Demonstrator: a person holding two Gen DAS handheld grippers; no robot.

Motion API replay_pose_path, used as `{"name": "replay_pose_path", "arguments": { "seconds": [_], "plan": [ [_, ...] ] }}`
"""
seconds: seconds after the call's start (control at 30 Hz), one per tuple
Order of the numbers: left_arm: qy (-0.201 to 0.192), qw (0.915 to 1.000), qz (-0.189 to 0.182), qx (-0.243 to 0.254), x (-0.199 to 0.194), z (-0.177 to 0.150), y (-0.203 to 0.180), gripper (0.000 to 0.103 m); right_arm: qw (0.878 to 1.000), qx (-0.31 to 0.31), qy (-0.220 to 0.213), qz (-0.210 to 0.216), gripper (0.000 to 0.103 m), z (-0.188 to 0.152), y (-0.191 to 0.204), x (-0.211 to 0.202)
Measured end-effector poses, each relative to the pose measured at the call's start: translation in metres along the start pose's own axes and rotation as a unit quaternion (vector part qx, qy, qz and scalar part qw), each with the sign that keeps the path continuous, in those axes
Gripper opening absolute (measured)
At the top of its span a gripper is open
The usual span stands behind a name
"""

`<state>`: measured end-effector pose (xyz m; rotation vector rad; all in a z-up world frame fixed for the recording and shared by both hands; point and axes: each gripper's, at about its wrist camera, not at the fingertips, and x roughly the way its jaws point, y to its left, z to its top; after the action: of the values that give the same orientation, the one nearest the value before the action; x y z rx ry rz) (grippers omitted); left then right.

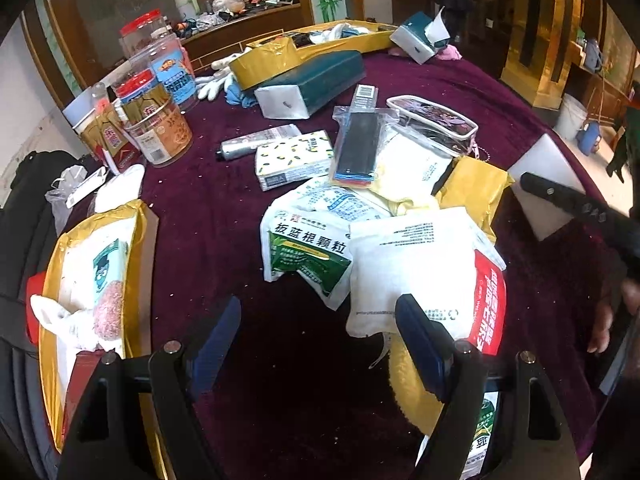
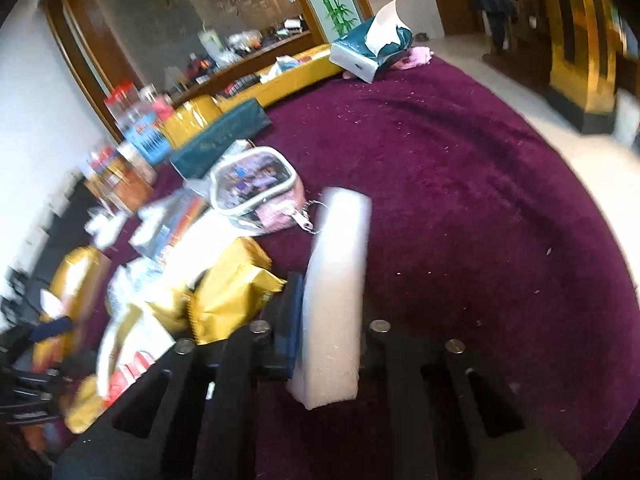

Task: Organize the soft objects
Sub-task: 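Lift the white foam block with the right gripper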

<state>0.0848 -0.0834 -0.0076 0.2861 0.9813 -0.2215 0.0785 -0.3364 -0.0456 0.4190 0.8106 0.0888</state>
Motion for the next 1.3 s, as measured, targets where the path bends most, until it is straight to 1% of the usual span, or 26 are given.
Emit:
{"name": "replay_pose_path", "arguments": {
  "seconds": [0.03, 0.13, 0.2, 0.3, 0.33, 0.4, 0.47, 0.5, 0.53, 0.57, 0.63, 0.67, 0.73, 0.8, 0.87, 0.93, 1.0, 1.03, 1.1, 1.13, 1.2, 1.23, 1.27, 1.3],
  "plan": [
    [0.000, 1.0000, 0.003, -0.002, -0.001, -0.001, 0.001, 0.080, 1.000, 0.010, 0.000, 0.020, 0.013, 0.001, -0.004, -0.001],
    [0.003, 1.0000, 0.005, -0.004, -0.005, -0.003, -0.001, 0.080, 0.998, 0.038, -0.002, 0.051, 0.013, 0.001, -0.010, -0.001],
    [-0.003, 1.0000, 0.004, 0.003, -0.011, -0.004, -0.007, 0.080, 0.997, 0.050, -0.013, 0.066, 0.013, 0.002, -0.013, -0.005],
    [-0.014, 0.9994, 0.019, 0.024, -0.017, -0.005, -0.023, 0.080, 0.995, 0.065, -0.012, 0.075, 0.013, 0.002, -0.015, -0.005],
    [-0.018, 0.9985, 0.035, 0.038, -0.016, -0.004, -0.032, 0.080, 0.995, 0.065, -0.012, 0.077, 0.013, 0.002, -0.014, -0.005],
    [-0.022, 0.9960, 0.072, 0.047, -0.011, 0.000, -0.041, 0.080, 0.995, 0.062, -0.014, 0.083, 0.013, 0.001, -0.012, -0.007],
    [-0.032, 0.9928, 0.104, 0.050, -0.005, 0.006, -0.045, 0.080, 0.995, 0.060, -0.012, 0.082, 0.013, 0.002, -0.011, -0.006],
    [-0.037, 0.9897, 0.130, 0.046, -0.002, 0.009, -0.044, 0.080, 0.994, 0.062, -0.011, 0.084, 0.013, 0.002, -0.012, -0.006],
    [-0.036, 0.9874, 0.148, 0.043, 0.002, 0.010, -0.042, 0.080, 0.994, 0.065, -0.010, 0.087, 0.013, 0.002, -0.013, -0.006],
    [-0.031, 0.9856, 0.161, 0.041, 0.006, 0.011, -0.040, 0.080, 0.994, 0.067, -0.010, 0.087, 0.013, 0.002, -0.013, -0.006],
    [-0.018, 0.9853, 0.167, 0.032, 0.010, 0.010, -0.035, 0.080, 0.994, 0.069, -0.008, 0.087, 0.013, 0.003, -0.015, -0.006],
    [-0.014, 0.9877, 0.154, 0.026, 0.008, 0.009, -0.033, 0.080, 0.994, 0.069, -0.007, 0.089, 0.013, 0.002, -0.015, -0.005],
    [-0.019, 0.9942, 0.104, 0.018, -0.004, 0.003, -0.031, 0.080, 0.994, 0.068, -0.005, 0.084, 0.013, 0.002, -0.014, -0.004],
    [-0.024, 0.9969, 0.072, 0.021, -0.013, -0.007, -0.031, 0.080, 0.994, 0.069, -0.003, 0.087, 0.013, 0.002, -0.015, -0.003],
    [-0.028, 0.9982, 0.050, 0.014, -0.019, -0.016, -0.029, 0.083, 0.994, 0.068, -0.002, 0.083, 0.013, 0.002, -0.014, -0.003],
    [-0.035, 0.9986, 0.037, 0.013, -0.021, -0.020, -0.032, 0.084, 0.994, 0.067, -0.002, 0.084, 0.013, 0.002, -0.014, -0.003],
    [-0.041, 0.9978, 0.048, 0.019, -0.017, -0.018, -0.036, 0.084, 0.994, 0.067, -0.003, 0.081, 0.013, 0.001, -0.014, -0.003],
    [-0.037, 0.9976, 0.054, 0.019, -0.013, -0.015, -0.036, 0.084, 0.994, 0.068, -0.004, 0.081, 0.013, 0.001, -0.014, -0.002],
    [-0.025, 0.9985, 0.047, 0.010, -0.005, -0.010, -0.033, 0.084, 0.994, 0.070, -0.004, 0.081, 0.013, 0.001, -0.014, -0.003],
    [-0.023, 0.9990, 0.037, 0.005, -0.007, -0.010, -0.033, 0.084, 0.994, 0.069, -0.004, 0.079, 0.013, 0.002, -0.014, -0.002],
    [-0.017, 0.9998, -0.009, 0.000, -0.015, -0.011, -0.035, 0.084, 0.994, 0.072, -0.003, 0.081, 0.013, 0.003, -0.015, -0.001],
    [-0.016, 0.9995, -0.026, 0.001, -0.019, -0.012, -0.037, 0.084, 0.994, 0.072, -0.002, 0.082, 0.013, 0.003, -0.015, 0.000],
    [-0.021, 0.9991, -0.036, 0.006, -0.023, -0.011, -0.041, 0.085, 0.994, 0.072, 0.000, 0.080, 0.013, 0.003, -0.014, 0.001],
    [-0.029, 0.9989, -0.034, 0.014, -0.026, -0.010, -0.045, 0.085, 0.994, 0.072, 0.001, 0.080, 0.013, 0.003, -0.014, 0.001]
  ]
}}
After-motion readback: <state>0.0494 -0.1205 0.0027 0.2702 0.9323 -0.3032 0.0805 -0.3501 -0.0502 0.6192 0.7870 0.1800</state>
